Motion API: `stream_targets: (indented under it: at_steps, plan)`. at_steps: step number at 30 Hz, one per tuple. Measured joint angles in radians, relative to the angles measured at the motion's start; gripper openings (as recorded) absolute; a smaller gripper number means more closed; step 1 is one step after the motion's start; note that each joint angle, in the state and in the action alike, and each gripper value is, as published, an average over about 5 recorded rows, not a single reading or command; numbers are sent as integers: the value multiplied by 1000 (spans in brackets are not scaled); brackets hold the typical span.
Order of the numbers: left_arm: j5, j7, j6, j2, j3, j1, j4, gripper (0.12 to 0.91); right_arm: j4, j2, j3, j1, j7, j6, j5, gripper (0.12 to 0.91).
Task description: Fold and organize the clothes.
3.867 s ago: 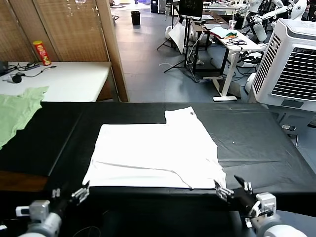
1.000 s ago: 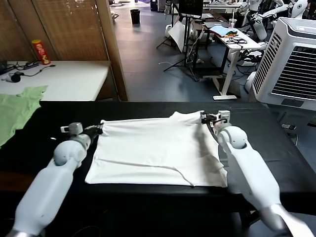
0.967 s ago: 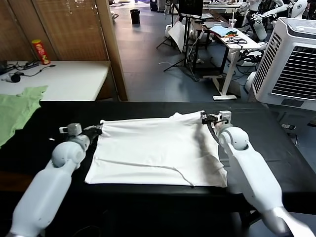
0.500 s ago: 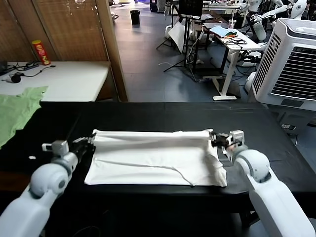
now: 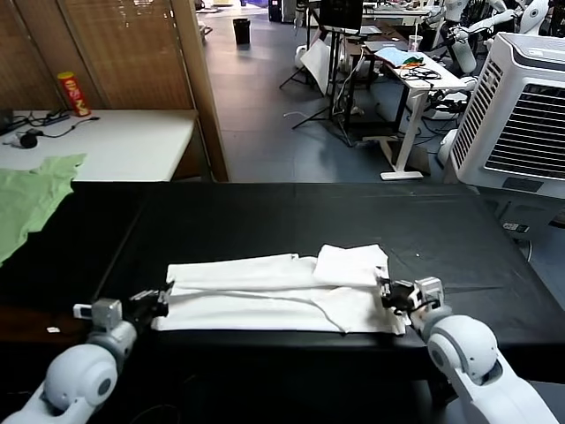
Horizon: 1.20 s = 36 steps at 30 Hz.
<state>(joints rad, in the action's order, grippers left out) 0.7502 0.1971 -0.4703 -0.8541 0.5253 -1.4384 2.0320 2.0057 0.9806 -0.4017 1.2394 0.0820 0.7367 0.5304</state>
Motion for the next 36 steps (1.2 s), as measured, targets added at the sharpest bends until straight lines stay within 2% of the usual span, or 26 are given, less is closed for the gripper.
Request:
stream_targets:
  at_steps: [3, 5, 11, 15, 19, 24, 31, 34, 36]
  plan:
    - [-10, 1, -7, -2, 1, -12, 5, 141, 15, 4, -11, 16, -3, 0, 12, 200]
    - [-24, 2, -11, -6, 2, -17, 6, 181, 29, 4, -23, 28, -4, 0, 19, 308]
    - [-58, 4, -21, -15, 18, -35, 20, 488, 70, 1, -81, 47, -1, 0, 38, 639]
    - [-42, 6, -21, -18, 32, -32, 27, 705, 51, 23, -106, 17, 21, -3, 35, 778]
    - [-6, 13, -12, -38, 33, 0, 10, 791, -11, 59, -96, -42, 26, -44, 6, 796]
    - [17, 21, -7, -78, 13, 73, -43, 798, -118, 108, -64, -129, 35, -97, -17, 798]
    - [39, 17, -8, -134, -12, 151, -132, 798, -243, 172, -36, -217, 64, -120, -36, 796]
    - [39, 15, -8, -151, -21, 170, -164, 798, -285, 200, -25, -242, 64, -124, -45, 752]
    - [39, 15, -7, -160, -25, 180, -183, 798, -308, 217, -18, -255, 62, -125, -51, 681]
